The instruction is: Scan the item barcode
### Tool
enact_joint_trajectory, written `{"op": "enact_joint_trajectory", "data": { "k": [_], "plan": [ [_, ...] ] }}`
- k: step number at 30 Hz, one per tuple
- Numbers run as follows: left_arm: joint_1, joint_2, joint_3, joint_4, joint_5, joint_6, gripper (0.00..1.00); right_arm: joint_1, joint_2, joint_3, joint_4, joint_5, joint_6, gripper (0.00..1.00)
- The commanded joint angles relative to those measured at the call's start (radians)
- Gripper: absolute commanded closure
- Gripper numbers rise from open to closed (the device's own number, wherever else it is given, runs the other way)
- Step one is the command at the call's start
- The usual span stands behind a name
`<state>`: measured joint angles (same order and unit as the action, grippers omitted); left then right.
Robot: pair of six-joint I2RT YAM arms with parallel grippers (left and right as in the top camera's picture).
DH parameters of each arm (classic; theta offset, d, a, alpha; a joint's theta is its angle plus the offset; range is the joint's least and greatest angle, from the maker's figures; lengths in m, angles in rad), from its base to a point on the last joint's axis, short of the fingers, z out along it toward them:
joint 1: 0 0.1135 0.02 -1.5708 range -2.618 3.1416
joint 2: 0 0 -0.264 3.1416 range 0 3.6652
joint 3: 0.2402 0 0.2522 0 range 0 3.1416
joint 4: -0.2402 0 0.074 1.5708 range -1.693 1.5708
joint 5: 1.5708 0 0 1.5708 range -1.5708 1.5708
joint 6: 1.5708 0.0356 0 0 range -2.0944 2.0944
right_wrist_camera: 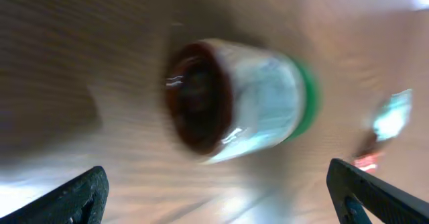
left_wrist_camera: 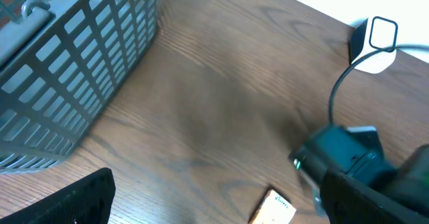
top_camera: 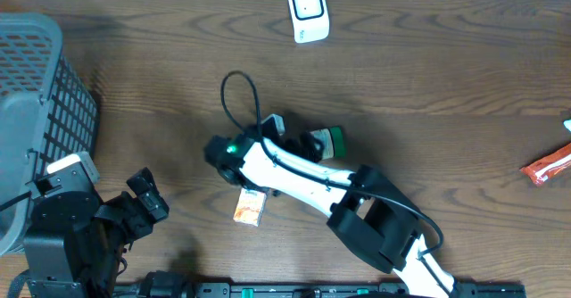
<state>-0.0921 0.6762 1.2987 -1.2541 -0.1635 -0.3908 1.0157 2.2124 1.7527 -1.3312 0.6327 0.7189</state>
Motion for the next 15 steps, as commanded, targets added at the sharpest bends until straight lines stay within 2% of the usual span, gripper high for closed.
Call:
{"op": "enact_joint_trajectory", "data": {
  "k": [1,4,7,9,10,11,13,14,15],
  "plan": [
    [0.005,0.002,-0.006,-0.002,-0.01,0.013,0.02,-0.003,-0.038,0.127,-0.001,-0.225,0.133,0.01],
    [0.005,0.002,-0.006,-0.003,-0.01,0.013,0.02,-0.03,-0.07,0.214,-0.001,-0.288,0.187,0.07],
    [0.005,0.002,-0.006,-0.012,-0.01,0.013,0.02,-0.087,-0.09,0.241,0.005,-0.327,0.24,0.01],
    [0.005,0.002,-0.006,-0.022,-0.01,0.013,0.02,-0.153,-0.089,0.24,0.008,-0.418,0.258,0.01],
    [0.005,0.002,-0.006,-0.025,-0.01,0.013,0.02,-0.189,-0.083,0.237,0.013,-0.478,0.257,0.04],
    [0.005,0.002,-0.006,-0.029,-0.01,0.013,0.02,-0.242,-0.08,0.228,0.029,-0.546,0.257,0.18],
    [0.005,0.002,-0.006,-0.029,-0.01,0.012,0.02,-0.305,-0.075,0.218,0.052,-0.576,0.256,0.41],
    [0.005,0.002,-0.006,-0.029,-0.009,0.013,0.02,-0.33,-0.074,0.215,0.063,-0.576,0.256,0.51],
    [0.005,0.002,-0.006,-0.029,-0.01,0.012,0.02,-0.349,-0.073,0.213,0.074,-0.572,0.256,0.57]
  ]
}}
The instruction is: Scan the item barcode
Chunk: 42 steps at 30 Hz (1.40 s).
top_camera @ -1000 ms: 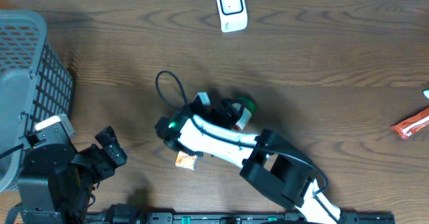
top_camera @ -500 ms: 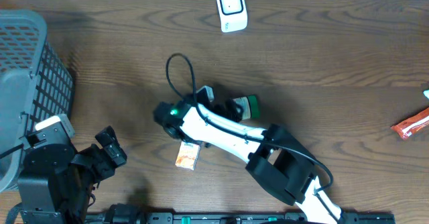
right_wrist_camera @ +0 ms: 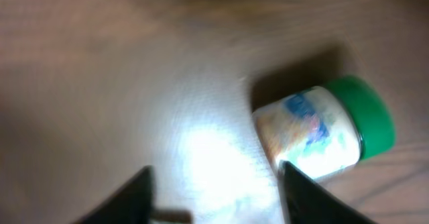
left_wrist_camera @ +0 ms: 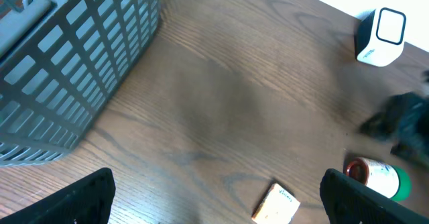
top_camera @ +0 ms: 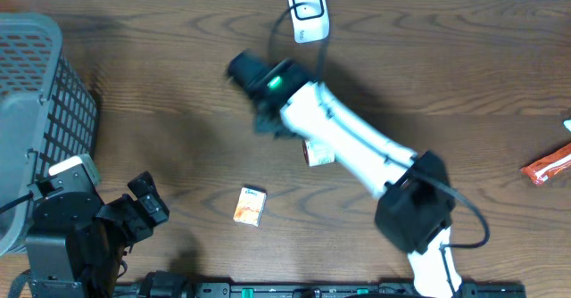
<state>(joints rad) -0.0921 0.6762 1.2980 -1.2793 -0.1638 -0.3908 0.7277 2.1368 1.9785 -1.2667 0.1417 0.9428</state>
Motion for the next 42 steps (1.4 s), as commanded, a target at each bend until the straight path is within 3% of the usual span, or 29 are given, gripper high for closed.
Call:
{"op": "enact_joint_trajectory", "data": {
  "k": [1,5,11,15,19,34,42],
  "plan": [
    [0.005,0.002,-0.005,-0.003,-0.009,0.012,0.02,-0.077,0.004,-0.016,0.026,-0.079,0.024,0.59],
    [0.005,0.002,-0.005,-0.003,-0.009,0.012,0.02,-0.106,0.004,-0.084,0.128,-0.08,-0.021,0.63],
    [0.005,0.002,-0.005,-0.011,-0.009,0.013,0.02,-0.102,0.007,-0.274,0.257,-0.084,-0.019,0.81],
    [0.005,0.002,-0.005,-0.011,-0.009,0.013,0.02,-0.09,0.007,-0.336,0.254,-0.084,-0.019,0.8],
    [0.005,0.002,-0.005,-0.014,-0.009,0.012,0.02,-0.088,0.006,-0.341,0.172,-0.084,-0.02,0.89],
    [0.005,0.002,-0.005,-0.014,-0.009,0.013,0.02,-0.063,-0.137,-0.34,-0.045,-0.092,-0.069,0.87],
    [0.005,0.002,-0.005,-0.015,-0.009,0.013,0.02,-0.029,-0.217,-0.341,-0.223,-0.085,-0.092,0.8]
  ]
}}
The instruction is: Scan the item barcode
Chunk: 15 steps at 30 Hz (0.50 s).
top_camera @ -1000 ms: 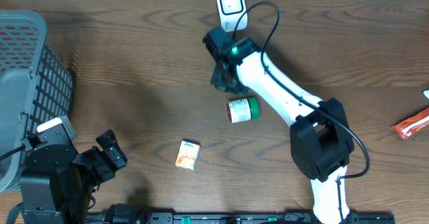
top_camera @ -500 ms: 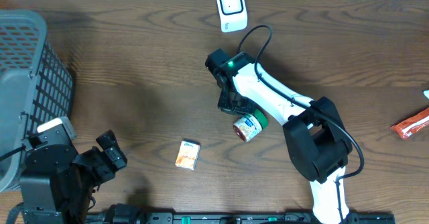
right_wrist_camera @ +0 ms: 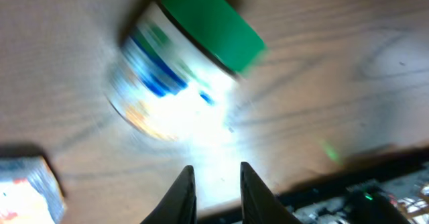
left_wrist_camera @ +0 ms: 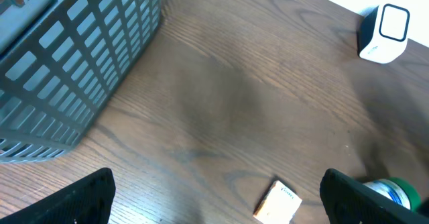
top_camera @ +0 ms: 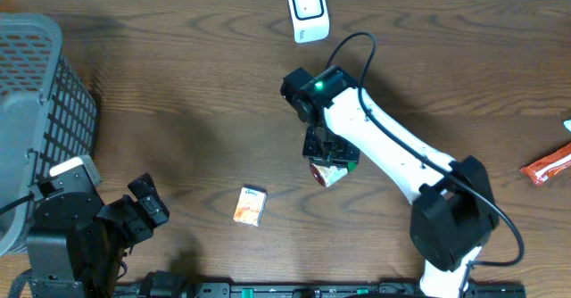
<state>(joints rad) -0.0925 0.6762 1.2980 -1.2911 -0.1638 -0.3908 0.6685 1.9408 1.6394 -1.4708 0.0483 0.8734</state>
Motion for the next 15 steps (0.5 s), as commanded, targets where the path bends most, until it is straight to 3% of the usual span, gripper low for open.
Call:
{"op": "enact_joint_trajectory", "data": {
  "k": [1,4,6,7,10,15],
  "plan": [
    [0.005,0.002,-0.005,-0.003,-0.009,0.013,0.02,0.04,-0.021,-0.002,-0.024,0.02,-0.022,0.75],
    [0.005,0.002,-0.005,-0.003,-0.009,0.013,0.02,0.054,-0.02,-0.002,-0.003,0.076,0.01,0.44],
    [0.005,0.002,-0.005,-0.004,-0.009,0.013,0.02,0.048,-0.021,-0.002,0.013,0.077,0.087,0.37],
    [0.005,0.002,-0.005,-0.007,-0.009,0.013,0.02,0.042,-0.021,-0.002,0.022,0.073,0.143,0.32],
    [0.005,0.002,-0.005,-0.012,-0.009,0.013,0.02,0.024,-0.021,-0.002,0.028,0.032,0.38,0.01],
    [0.005,0.002,-0.005,-0.011,-0.009,0.013,0.02,0.0,-0.02,-0.002,0.021,-0.152,0.773,0.01]
  ]
}}
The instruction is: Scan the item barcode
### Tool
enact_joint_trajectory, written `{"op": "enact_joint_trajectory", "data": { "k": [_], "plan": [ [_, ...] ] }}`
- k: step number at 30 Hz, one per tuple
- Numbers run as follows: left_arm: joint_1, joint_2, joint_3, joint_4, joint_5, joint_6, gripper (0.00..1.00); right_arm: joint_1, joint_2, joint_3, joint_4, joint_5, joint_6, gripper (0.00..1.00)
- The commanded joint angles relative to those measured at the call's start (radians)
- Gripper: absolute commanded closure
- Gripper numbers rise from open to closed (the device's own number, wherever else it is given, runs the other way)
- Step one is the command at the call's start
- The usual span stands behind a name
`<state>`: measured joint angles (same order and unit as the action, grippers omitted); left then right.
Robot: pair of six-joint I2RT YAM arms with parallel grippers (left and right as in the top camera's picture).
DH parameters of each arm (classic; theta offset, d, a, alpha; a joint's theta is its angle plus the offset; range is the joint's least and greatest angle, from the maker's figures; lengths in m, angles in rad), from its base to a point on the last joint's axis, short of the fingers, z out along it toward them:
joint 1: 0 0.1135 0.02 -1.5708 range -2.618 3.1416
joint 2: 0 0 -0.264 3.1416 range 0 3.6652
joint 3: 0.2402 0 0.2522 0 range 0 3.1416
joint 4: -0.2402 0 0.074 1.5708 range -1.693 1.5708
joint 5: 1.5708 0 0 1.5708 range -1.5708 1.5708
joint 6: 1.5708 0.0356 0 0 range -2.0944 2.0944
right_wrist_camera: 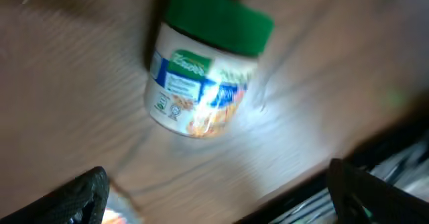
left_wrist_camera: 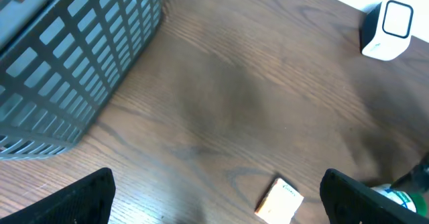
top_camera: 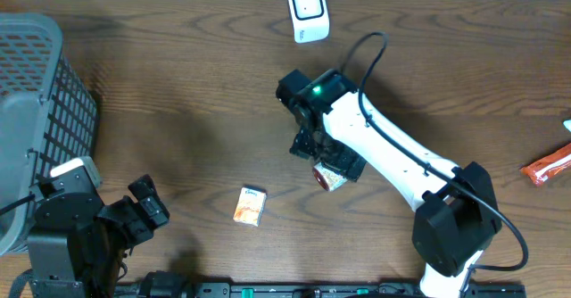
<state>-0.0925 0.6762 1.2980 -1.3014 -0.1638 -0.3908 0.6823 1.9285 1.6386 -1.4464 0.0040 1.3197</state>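
Note:
A small jar with a green lid and printed label lies on its side on the wooden table. In the right wrist view it is ahead of my right gripper, which is wide open, with nothing between the fingers. From overhead the right gripper hangs over the jar, covering most of it. The white barcode scanner stands at the table's far edge. My left gripper rests open at the front left. Its camera catches the jar's lid at the right edge.
A grey mesh basket fills the left side. A small orange-and-white box lies in front of the jar. A red packet lies at the far right. The right arm's cable loops toward the scanner.
My right gripper's fingers stood close together over the jar and now stand wide apart. The jar's lid now points away from the fingers. The left arm has not moved.
My right gripper was wide open facing the jar's base, with the arm reaching left. Then the arm was swung up near the scanner, the jar lying on the table. Then the gripper was narrowed over the jar, which sat nearer the front. Now it is wide open there.

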Motion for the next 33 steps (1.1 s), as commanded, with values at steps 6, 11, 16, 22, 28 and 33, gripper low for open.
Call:
{"op": "enact_joint_trajectory", "data": {
  "k": [6,11,16,22,28,33],
  "plan": [
    [0.005,0.002,-0.005,-0.004,-0.009,0.013,0.02,-0.014,-0.008,-0.018,0.056,-0.043,0.554,0.01],
    [0.005,0.002,-0.005,-0.004,-0.008,0.012,0.02,-0.038,-0.008,-0.054,0.103,0.061,0.476,0.01],
    [0.005,0.002,-0.005,-0.004,-0.002,0.012,0.02,-0.097,-0.006,-0.105,0.208,0.087,0.267,0.01],
    [0.005,0.002,-0.005,-0.004,-0.002,0.012,0.02,-0.143,-0.004,-0.209,0.312,0.045,0.231,0.01],
    [0.005,0.002,-0.005,-0.004,-0.002,0.012,0.02,-0.153,-0.004,-0.293,0.389,0.047,0.231,0.05],
    [0.005,0.002,-0.018,-0.003,-0.002,0.012,0.02,-0.153,-0.004,-0.328,0.431,0.063,0.231,0.19]
  ]
}}
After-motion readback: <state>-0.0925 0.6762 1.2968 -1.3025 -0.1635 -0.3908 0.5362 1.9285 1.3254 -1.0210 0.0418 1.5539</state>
